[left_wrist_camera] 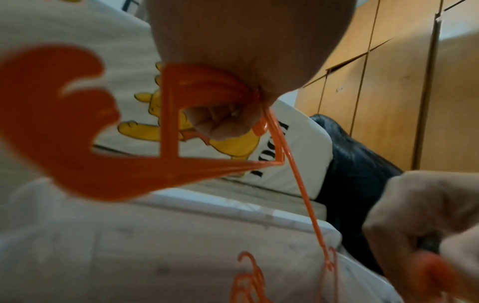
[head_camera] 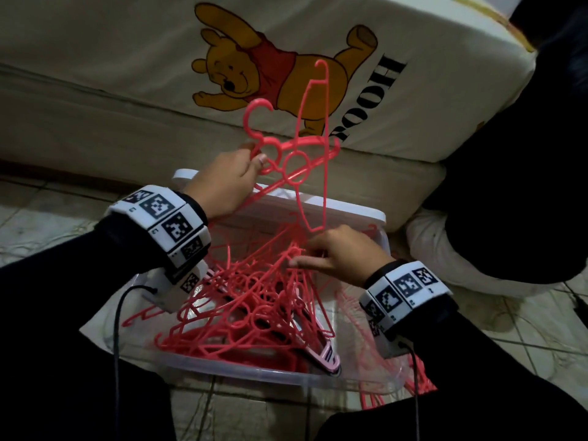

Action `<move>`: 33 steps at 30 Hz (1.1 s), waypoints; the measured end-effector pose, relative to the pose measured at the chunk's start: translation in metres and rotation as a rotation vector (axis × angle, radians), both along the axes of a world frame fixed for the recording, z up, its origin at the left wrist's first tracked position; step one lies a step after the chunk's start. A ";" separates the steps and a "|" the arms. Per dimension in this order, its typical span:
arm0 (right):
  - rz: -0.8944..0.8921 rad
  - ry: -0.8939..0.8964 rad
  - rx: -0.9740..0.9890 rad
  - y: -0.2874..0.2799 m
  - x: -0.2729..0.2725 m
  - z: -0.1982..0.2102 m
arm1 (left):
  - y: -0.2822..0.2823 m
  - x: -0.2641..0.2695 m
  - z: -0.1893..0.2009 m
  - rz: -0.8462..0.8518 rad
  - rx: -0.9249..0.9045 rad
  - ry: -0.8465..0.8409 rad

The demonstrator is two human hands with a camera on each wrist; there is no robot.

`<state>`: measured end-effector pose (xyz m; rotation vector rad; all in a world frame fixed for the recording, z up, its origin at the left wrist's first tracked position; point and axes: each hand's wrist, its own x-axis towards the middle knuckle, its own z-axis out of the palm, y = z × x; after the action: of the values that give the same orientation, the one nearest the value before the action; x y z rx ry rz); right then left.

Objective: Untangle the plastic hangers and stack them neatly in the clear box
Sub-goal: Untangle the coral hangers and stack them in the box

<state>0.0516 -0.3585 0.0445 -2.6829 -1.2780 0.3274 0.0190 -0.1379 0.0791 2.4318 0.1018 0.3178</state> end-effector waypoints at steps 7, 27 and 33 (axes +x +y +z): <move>-0.251 -0.091 0.480 0.006 0.010 0.013 | 0.001 -0.001 -0.001 -0.009 -0.042 -0.004; -0.419 -0.199 0.576 0.004 0.022 0.019 | 0.001 0.008 0.001 0.047 -0.303 0.003; -0.560 -0.206 0.566 -0.027 0.045 0.029 | 0.038 0.012 0.012 0.239 -0.216 -0.120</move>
<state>0.0965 -0.3859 0.0736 -2.4553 -0.4901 -0.3372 0.0311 -0.1003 0.0911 2.1828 0.3564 0.5305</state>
